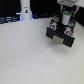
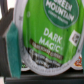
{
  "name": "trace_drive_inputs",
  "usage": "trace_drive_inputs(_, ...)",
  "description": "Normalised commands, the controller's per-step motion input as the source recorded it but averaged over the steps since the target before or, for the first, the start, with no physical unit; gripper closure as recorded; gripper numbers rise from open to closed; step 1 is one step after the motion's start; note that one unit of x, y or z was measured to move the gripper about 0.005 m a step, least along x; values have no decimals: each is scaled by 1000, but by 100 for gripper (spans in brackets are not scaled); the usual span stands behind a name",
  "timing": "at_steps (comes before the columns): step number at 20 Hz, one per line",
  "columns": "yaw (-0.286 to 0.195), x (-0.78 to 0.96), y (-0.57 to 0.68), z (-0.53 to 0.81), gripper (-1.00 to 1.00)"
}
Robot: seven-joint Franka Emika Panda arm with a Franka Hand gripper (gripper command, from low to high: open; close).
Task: Open the kcup holder, insert the kcup into the holder, and close the kcup holder
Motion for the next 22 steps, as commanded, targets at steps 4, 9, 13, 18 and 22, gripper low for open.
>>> trace_drive_inputs(4,54,-196,-76,-310,100)
trace_drive_inputs(9,41,-308,-117,-224,100)
trace_drive_inputs(13,6,-72,-37,-47,100)
trace_drive_inputs(18,0,-184,95,218,100)
trace_drive_inputs(22,-5,-349,25,134,100)
